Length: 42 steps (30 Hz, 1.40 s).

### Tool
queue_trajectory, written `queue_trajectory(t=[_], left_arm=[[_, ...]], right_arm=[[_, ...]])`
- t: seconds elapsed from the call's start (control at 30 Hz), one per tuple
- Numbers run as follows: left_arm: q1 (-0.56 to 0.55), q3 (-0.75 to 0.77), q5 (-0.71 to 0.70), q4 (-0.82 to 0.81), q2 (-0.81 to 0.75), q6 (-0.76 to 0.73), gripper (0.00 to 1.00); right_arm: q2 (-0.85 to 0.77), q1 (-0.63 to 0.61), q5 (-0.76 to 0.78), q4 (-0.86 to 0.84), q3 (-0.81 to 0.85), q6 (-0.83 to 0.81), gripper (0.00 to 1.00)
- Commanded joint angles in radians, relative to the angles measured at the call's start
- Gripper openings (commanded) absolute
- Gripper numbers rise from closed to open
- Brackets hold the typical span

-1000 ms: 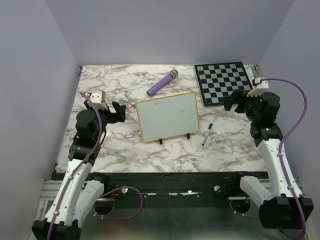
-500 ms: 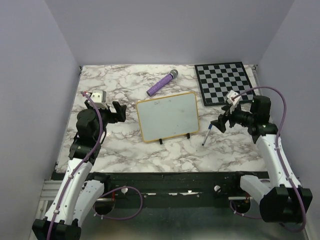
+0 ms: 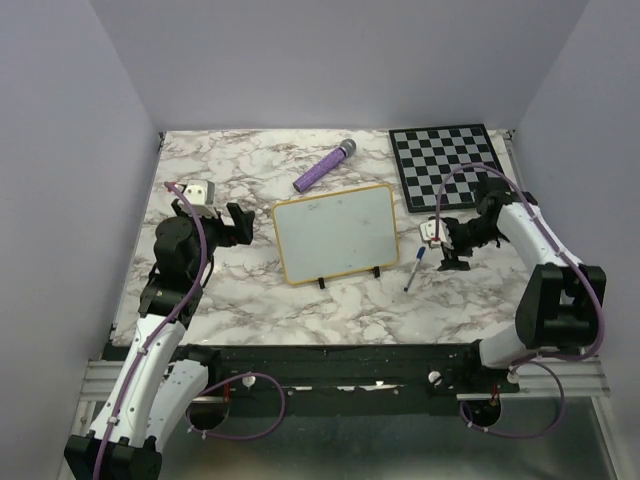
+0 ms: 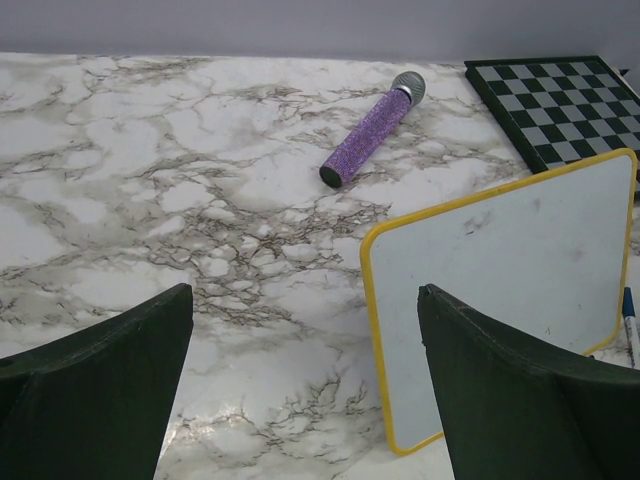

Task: Write a sentence on the whiteboard
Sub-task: Pick up the whiteboard marker from the center of the board.

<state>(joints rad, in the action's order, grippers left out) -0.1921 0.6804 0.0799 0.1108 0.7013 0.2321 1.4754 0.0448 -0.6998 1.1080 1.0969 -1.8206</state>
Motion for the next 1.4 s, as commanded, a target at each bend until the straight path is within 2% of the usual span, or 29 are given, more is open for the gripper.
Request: queue_trajectory(t=[0.0,0.17,0.33,0.47,0.7,0.87,0.93,1.13,1.37], left_arm=[[-0.004,0.028,0.021,-0.013,0.004,0.0,0.99],[-0.004,0.03,0.017,-0.01,0.012,-0.004,0.99],[-0.004,0.031,0.023,-0.01,0.017,-0.005,0.99],[-0.004,0.033,0.027,-0.01,0.017,-0.007,0.99],[-0.004,0.033,0.037,-0.01,0.02,-0.005,0.99],[-0.004,0.033,0.038,-0.01,0.023,-0.007,0.99],[-0.004,0.033,0.038,-0.01,0.024,-0.007,0.99],[-0.004,0.033,0.043,-0.011,0.026,-0.007,0.99],[-0.004,0.031,0.053,-0.014,0.027,-0.005,0.99]], right_arm=[[0.107,-0.042,0.112,0.02,0.037,-0.293,0.84],[0.258,-0.112,0.161,0.009,0.138,-0.26,0.75],[0.335,-0.137,0.213,-0.04,0.182,-0.246,0.74],[0.399,-0.145,0.276,-0.034,0.21,-0.235,0.66],[0.424,-0.154,0.289,-0.079,0.173,-0.23,0.59],[0.434,-0.16,0.296,-0.08,0.169,-0.218,0.47],[0.425,-0.161,0.301,-0.089,0.158,-0.22,0.46],[0.413,-0.164,0.342,-0.082,0.124,-0.207,0.34],[0.375,-0.171,0.408,-0.111,0.049,-0.181,0.32]])
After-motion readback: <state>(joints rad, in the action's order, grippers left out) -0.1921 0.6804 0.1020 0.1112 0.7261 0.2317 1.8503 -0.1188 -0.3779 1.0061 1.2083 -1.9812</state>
